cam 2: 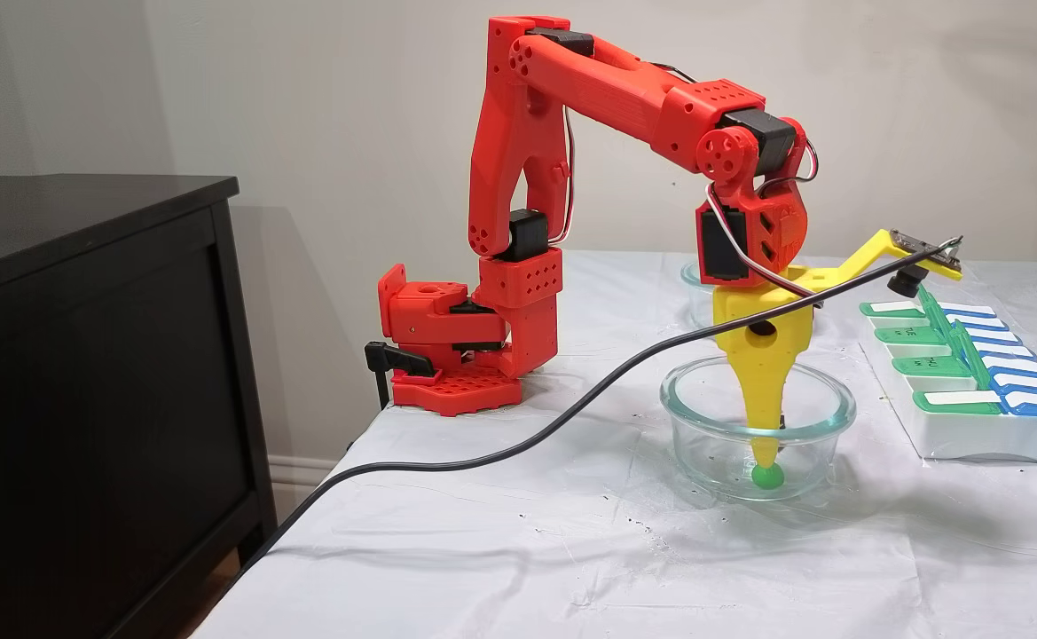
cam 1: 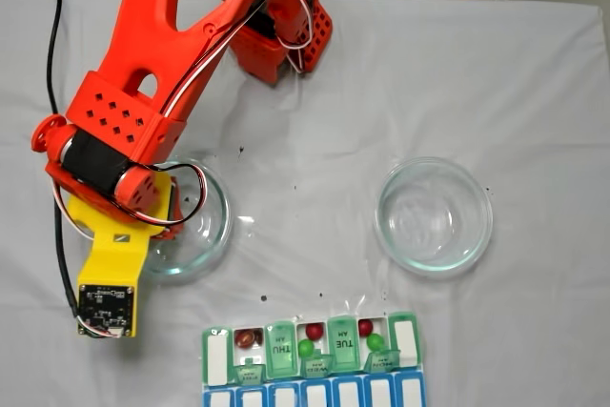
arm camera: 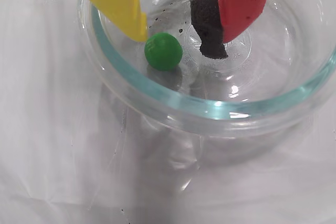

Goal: Sort medicines into box.

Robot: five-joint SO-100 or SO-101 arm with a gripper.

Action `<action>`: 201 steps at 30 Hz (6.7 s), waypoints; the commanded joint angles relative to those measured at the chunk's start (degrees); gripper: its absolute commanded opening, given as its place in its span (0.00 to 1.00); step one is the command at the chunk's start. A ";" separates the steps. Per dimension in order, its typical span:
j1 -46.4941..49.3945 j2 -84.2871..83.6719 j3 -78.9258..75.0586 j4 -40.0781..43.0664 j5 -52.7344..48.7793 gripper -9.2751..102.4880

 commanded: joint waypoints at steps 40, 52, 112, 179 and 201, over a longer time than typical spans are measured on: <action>-1.85 1.67 6.15 -10.90 -3.87 0.22; -2.20 1.23 6.42 -10.63 -1.49 0.16; -8.53 -4.04 -3.52 20.92 29.62 0.09; -25.40 8.09 -4.75 -17.84 90.09 0.08; -27.25 8.70 2.55 -30.85 92.37 0.08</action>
